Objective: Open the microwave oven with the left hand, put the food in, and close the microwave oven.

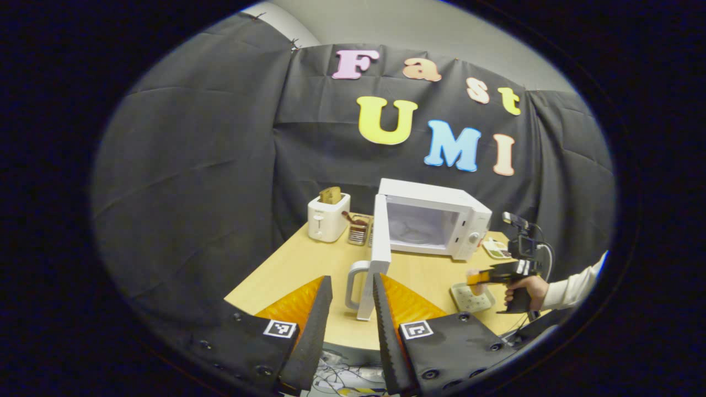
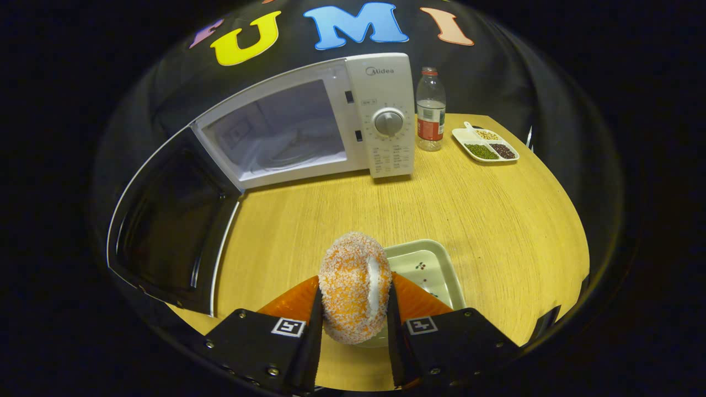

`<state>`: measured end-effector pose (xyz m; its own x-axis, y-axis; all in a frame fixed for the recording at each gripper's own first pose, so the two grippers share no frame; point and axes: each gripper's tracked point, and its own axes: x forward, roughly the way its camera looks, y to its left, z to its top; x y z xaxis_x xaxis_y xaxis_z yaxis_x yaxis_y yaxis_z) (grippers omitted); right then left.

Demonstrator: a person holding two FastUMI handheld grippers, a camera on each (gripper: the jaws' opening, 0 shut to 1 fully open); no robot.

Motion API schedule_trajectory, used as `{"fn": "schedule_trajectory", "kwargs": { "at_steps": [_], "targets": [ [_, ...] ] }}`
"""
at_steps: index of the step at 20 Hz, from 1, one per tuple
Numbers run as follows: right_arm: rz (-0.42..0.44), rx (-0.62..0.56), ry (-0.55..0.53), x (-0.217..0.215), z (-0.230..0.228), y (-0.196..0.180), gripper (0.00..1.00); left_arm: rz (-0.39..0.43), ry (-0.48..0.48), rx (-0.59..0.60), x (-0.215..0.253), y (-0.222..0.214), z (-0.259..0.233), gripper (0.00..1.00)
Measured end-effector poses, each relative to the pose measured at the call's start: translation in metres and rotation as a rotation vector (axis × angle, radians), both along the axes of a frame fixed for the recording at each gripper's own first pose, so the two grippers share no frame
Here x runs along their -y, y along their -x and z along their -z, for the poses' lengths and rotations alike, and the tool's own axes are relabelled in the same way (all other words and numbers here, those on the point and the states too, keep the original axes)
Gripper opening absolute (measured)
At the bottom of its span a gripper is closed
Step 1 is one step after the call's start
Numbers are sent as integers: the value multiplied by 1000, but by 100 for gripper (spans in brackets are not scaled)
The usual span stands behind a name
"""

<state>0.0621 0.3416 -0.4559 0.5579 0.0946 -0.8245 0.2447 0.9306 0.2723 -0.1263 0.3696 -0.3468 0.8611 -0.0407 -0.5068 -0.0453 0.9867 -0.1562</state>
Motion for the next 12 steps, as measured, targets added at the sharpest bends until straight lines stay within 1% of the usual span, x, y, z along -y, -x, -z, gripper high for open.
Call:
{"fn": "schedule_trajectory", "kwargs": {
  "at_steps": [1, 2, 3, 4, 6, 7, 8, 10, 12],
  "targets": [
    [36, 13, -52, -13, -8, -8, 52, 20, -2, -11, -1, -1, -2, 51],
    [69, 34, -97, -24, -15, -23, 52, 29, 3, 5, -3, -7, -10, 48],
    [94, 46, -117, -28, -19, -36, 52, 31, 7, 33, -4, -15, -19, 54],
    [122, 52, -136, -33, -20, -46, 51, 30, 3, 55, -5, -23, -27, 54],
    [179, 54, -192, -45, -16, -70, 51, 25, 2, 33, -9, -26, -25, 47],
    [205, 62, -208, -48, -13, -84, 52, 18, 9, 35, -9, -29, -27, 47],
    [233, 60, -218, -50, -8, -95, 51, 18, 8, 32, -7, -33, -30, 54],
    [298, 72, -250, -55, -3, -119, 52, 20, -23, 4, -7, -37, -23, 57],
    [336, 78, -300, -65, 2, -140, 51, 16, -44, -22, -10, -41, -18, 60]
  ]
}}
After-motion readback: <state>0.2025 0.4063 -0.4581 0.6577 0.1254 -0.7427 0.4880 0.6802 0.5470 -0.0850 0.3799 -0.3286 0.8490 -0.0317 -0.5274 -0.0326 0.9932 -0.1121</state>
